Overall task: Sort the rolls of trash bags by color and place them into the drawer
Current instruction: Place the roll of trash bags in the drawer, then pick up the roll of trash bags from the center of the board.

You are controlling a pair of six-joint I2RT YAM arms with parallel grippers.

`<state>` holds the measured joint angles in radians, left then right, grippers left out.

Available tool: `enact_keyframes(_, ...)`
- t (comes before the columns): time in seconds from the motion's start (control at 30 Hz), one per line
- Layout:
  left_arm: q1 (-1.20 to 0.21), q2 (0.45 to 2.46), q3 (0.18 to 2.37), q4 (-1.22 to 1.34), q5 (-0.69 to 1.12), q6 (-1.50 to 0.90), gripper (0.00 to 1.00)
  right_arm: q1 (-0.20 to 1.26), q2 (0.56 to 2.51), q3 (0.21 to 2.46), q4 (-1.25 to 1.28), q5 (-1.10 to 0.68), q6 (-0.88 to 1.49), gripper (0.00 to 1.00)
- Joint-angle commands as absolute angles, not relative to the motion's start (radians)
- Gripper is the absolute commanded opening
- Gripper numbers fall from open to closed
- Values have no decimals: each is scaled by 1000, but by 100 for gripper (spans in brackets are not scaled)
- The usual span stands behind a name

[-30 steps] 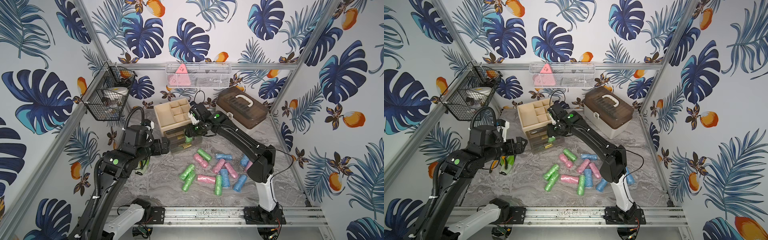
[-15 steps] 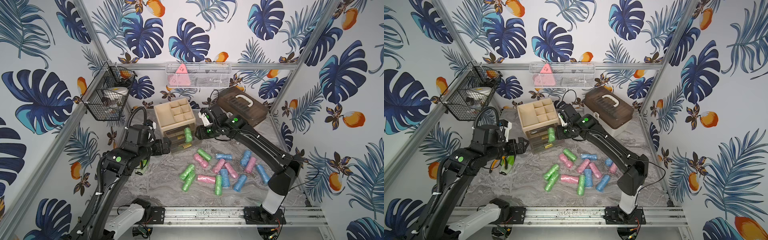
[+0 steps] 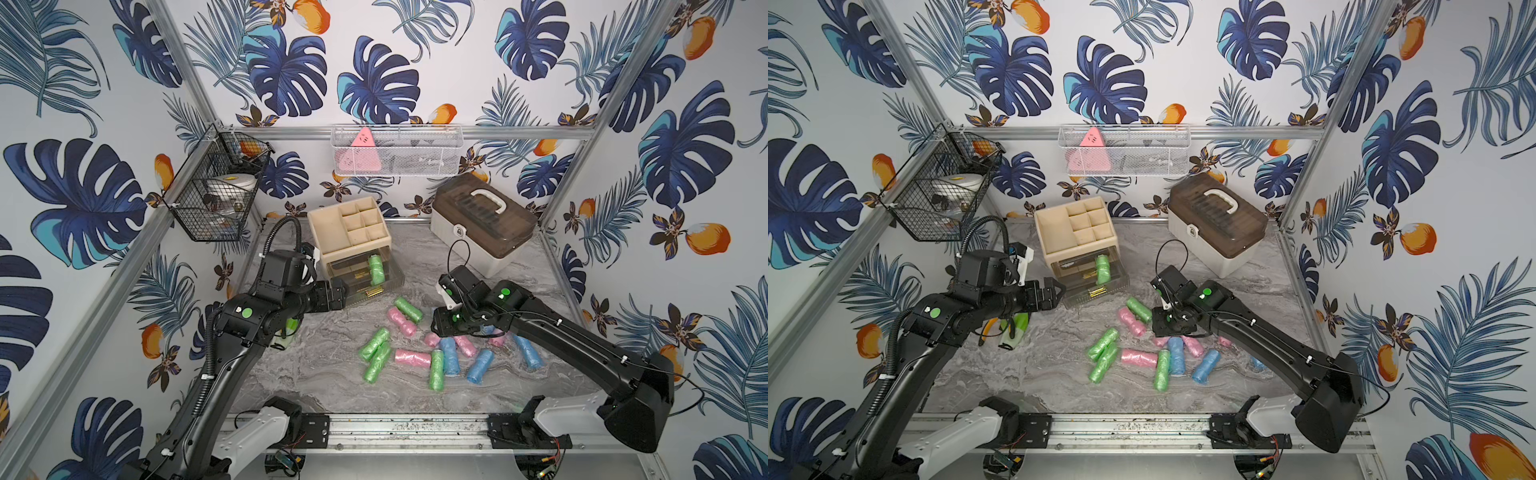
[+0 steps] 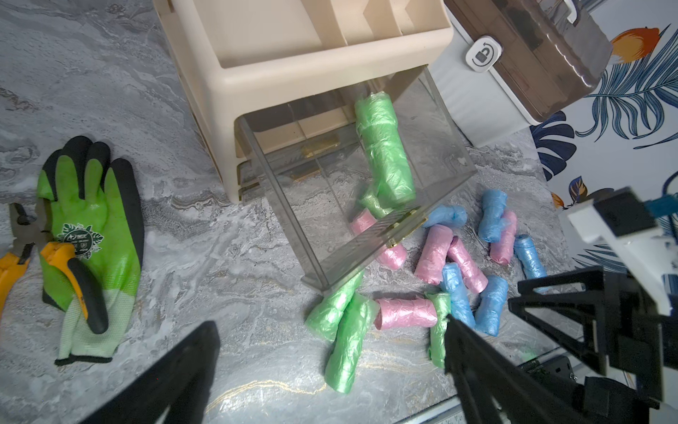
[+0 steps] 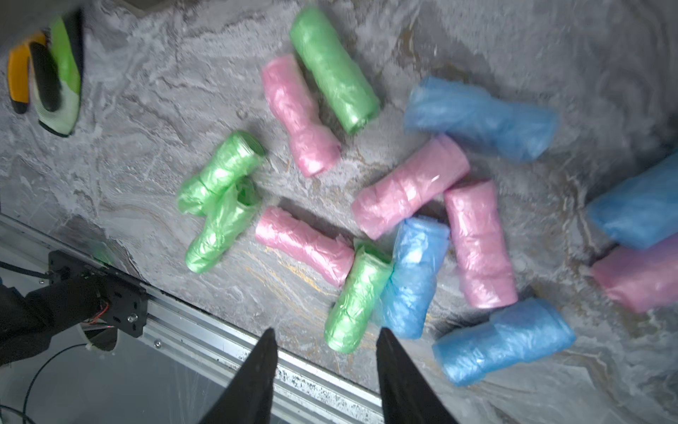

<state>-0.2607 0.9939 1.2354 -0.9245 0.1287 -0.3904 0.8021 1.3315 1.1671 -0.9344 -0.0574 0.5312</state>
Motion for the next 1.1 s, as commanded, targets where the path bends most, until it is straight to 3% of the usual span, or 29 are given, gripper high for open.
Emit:
enact_keyframes(0.0, -259, 1000, 1227, -879, 155, -389, 99, 829, 1296, 1079, -923, -87, 637, 44)
enact_keyframes(0.43, -259, 981, 1202, -884, 161, -388, 99, 952, 1353, 901, -790, -100, 766, 40)
enact_keyframes(0.8, -259, 972, 1197, -890, 159, -384, 99, 963, 1475, 855, -727, -74, 766, 45)
enact_keyframes(1.07, -259, 984, 1207, -888, 160, -382, 99, 963, 1532, 838, -678, -70, 766, 42)
